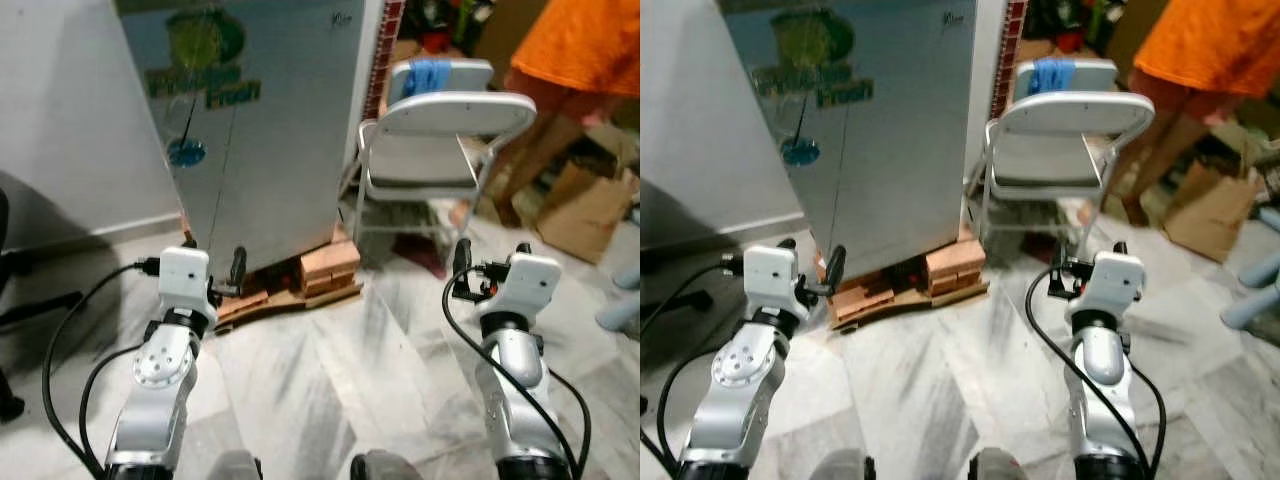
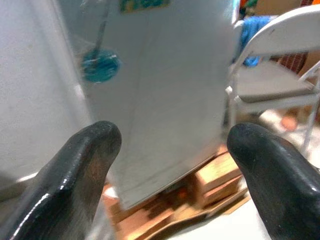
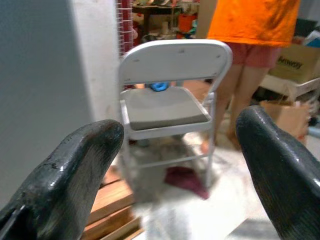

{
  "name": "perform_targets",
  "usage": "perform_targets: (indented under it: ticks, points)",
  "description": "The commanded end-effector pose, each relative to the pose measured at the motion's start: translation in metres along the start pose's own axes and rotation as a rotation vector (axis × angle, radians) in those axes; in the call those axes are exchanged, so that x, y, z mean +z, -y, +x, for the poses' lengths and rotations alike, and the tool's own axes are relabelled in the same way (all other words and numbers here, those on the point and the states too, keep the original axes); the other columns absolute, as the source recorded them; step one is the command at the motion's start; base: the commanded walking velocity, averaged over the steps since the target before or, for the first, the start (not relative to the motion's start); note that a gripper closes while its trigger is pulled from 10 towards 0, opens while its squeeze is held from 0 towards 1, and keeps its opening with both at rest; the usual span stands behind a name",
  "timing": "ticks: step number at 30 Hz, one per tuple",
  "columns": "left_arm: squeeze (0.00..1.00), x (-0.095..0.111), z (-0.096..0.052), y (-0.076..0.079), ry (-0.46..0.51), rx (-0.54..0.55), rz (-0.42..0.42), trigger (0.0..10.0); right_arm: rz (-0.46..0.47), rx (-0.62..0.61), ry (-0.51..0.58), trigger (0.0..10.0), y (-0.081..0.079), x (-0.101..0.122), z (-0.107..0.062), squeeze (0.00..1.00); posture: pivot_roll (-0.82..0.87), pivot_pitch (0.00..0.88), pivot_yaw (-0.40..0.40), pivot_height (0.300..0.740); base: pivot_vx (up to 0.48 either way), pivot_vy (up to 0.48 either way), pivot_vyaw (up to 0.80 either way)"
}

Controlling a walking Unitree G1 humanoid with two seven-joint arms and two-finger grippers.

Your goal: Restocking fridge

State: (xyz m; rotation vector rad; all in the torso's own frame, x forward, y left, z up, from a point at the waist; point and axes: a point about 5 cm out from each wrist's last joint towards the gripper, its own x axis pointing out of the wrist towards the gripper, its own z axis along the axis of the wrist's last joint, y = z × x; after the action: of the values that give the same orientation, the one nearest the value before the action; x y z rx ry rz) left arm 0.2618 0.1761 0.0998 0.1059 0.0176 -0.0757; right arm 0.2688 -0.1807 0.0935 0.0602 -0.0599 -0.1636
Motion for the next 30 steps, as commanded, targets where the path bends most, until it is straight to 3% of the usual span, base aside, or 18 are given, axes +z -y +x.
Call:
perform_targets:
  ticks: [1,11,30]
  points:
    - [0.0,0.0022,0.0016,0.007,0.006,-0.018,-0.024,10.0,-0.011,-0.022,0.015,10.0,0.0095,0.0046,0.0018,0.0,0.05,0.102,-0.016,0.74,0.0,0.48,-0.8]
    - [0.0,-0.0048,-0.0045,-0.0013,-0.027,-0.015,0.004,10.0,-0.013,-0.016,0.015,10.0,0.0092,0.0051,0.0024,0.0,0.05,0.106,-0.018,0.74,0.0,0.48,-0.8]
    - [0.0,-0.0061,-0.0056,0.0025,-0.034,-0.029,0.036,10.0,-0.01,-0.01,0.016,10.0,0.0081,0.0054,0.0052,0.0,0.06,0.109,-0.02,0.74,0.0,0.48,-0.8]
